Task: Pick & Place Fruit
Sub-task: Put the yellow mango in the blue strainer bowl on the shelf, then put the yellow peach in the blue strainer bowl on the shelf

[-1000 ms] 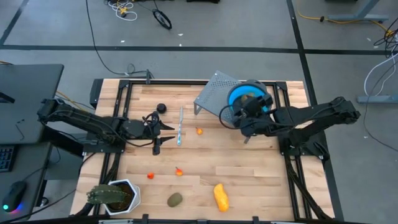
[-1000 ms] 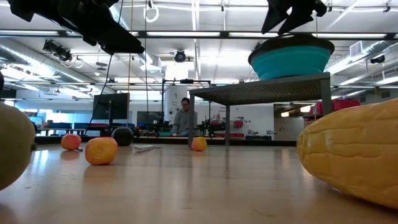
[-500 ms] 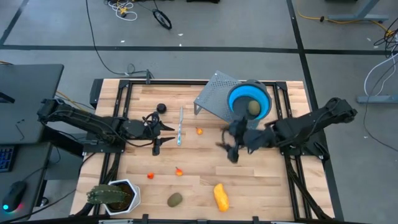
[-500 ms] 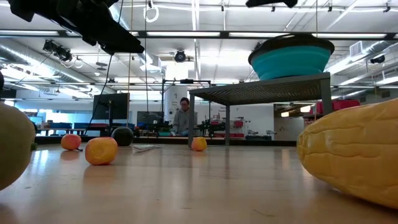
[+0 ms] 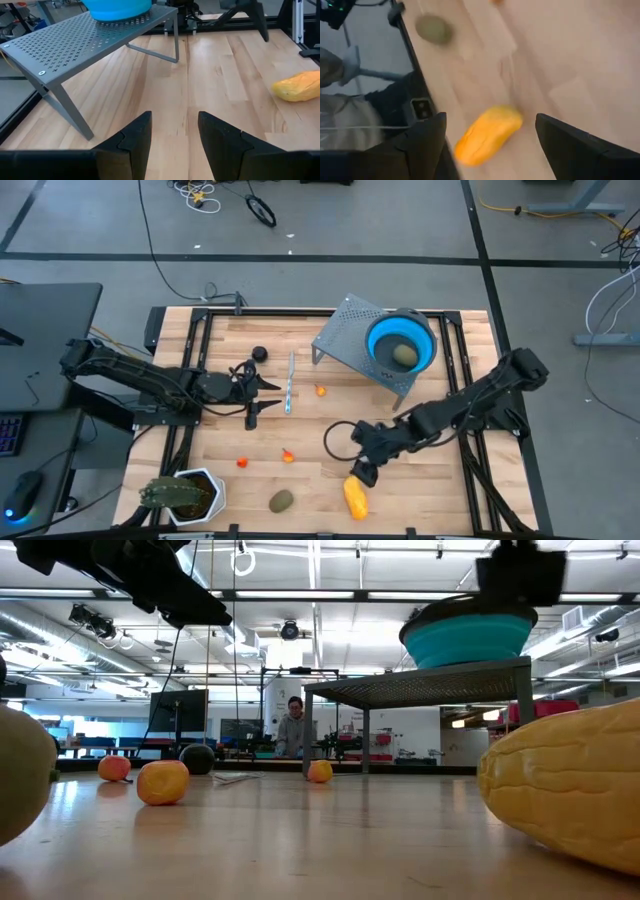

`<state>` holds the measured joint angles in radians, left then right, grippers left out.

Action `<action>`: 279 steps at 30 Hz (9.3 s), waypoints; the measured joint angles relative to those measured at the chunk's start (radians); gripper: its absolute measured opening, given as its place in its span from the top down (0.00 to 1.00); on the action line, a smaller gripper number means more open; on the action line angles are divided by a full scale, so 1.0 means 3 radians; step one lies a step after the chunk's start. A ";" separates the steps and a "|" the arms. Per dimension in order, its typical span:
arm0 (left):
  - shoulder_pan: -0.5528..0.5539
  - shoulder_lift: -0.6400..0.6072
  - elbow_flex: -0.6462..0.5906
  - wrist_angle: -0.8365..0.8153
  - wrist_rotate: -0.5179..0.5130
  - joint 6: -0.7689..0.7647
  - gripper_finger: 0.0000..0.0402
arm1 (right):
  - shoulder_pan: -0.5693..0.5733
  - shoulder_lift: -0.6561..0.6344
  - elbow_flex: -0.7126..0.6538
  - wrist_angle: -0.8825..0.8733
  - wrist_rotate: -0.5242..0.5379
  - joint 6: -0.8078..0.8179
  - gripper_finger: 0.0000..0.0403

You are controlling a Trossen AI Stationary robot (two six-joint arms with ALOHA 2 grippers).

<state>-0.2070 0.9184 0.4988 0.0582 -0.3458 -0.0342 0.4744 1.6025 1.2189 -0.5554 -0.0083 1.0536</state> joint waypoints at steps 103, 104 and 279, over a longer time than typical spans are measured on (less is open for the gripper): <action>0.0377 0.0000 0.0000 -0.0211 0.0670 -0.0157 0.58 | -0.0132 0.1009 -0.0006 0.0892 0.1541 -0.1913 0.24; 0.0362 0.0000 0.0000 -0.0221 0.0716 -0.0210 0.58 | -0.0140 0.1009 -0.0006 0.0885 0.1533 -0.1919 0.25; 0.0076 0.0795 0.0282 0.1349 -0.0006 -0.0239 0.58 | -0.0896 -0.2077 -0.1056 0.0205 0.3023 -0.3439 0.27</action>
<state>-0.1841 1.1568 0.5835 0.4630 -0.3476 -0.1060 0.2055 0.9795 0.9020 -0.4939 0.8986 0.0219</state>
